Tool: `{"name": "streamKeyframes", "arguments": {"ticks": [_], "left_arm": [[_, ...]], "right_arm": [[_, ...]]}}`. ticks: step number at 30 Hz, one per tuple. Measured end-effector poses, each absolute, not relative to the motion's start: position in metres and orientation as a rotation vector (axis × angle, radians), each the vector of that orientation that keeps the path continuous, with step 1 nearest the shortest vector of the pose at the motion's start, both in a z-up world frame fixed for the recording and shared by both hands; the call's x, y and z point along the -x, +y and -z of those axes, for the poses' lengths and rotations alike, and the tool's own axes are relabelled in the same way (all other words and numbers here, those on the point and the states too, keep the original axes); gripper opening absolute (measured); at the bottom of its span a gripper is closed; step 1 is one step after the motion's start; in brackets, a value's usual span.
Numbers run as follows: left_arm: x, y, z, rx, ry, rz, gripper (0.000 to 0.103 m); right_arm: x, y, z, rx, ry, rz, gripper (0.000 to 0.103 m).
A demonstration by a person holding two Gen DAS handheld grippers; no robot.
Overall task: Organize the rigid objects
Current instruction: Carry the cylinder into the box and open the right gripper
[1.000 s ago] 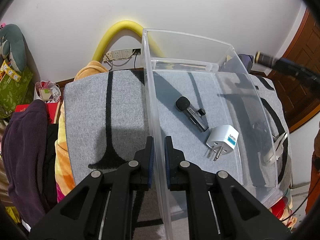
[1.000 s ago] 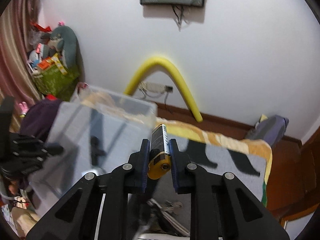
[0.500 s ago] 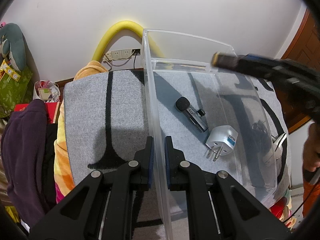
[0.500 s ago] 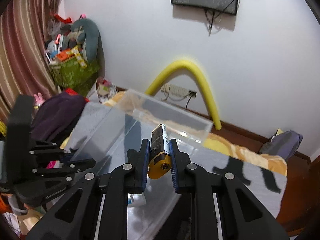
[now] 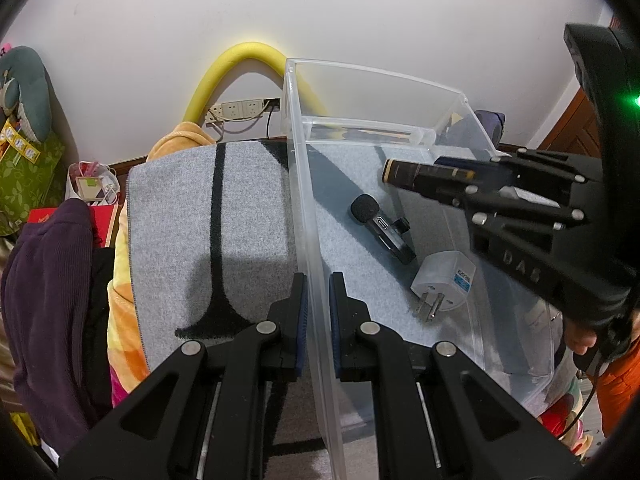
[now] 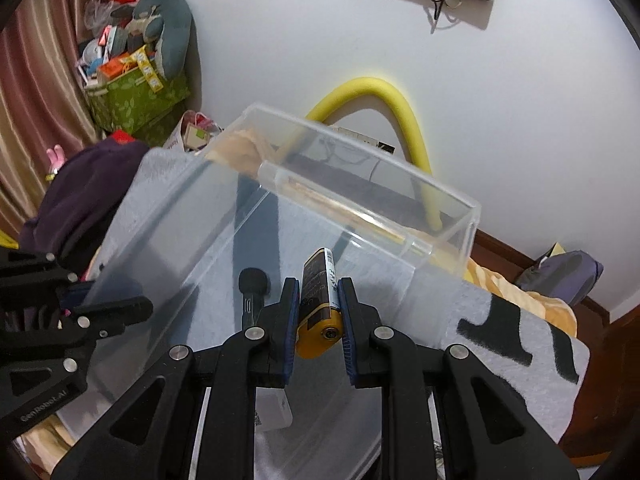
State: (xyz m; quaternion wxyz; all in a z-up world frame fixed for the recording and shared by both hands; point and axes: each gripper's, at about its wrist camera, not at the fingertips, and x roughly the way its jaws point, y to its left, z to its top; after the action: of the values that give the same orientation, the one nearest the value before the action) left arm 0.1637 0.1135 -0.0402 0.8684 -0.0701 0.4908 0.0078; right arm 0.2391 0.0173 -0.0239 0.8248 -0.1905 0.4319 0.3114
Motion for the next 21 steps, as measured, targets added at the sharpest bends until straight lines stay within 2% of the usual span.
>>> {"name": "streamKeyframes", "arguments": {"ticks": [9, 13, 21], "left_arm": [[-0.164, 0.113, 0.04, 0.144, 1.027, -0.016, 0.009], [-0.164, 0.113, 0.04, 0.144, 1.028, -0.016, 0.009], [-0.164, 0.113, 0.04, 0.145, 1.031, -0.019, 0.009]], "right_arm": [[-0.227, 0.022, 0.027, 0.457, 0.921, -0.678, 0.018], [-0.22, 0.019, 0.024, 0.462, 0.912, -0.688, 0.038], [-0.202, -0.023, -0.016, 0.409, 0.817, -0.69, 0.039]]}}
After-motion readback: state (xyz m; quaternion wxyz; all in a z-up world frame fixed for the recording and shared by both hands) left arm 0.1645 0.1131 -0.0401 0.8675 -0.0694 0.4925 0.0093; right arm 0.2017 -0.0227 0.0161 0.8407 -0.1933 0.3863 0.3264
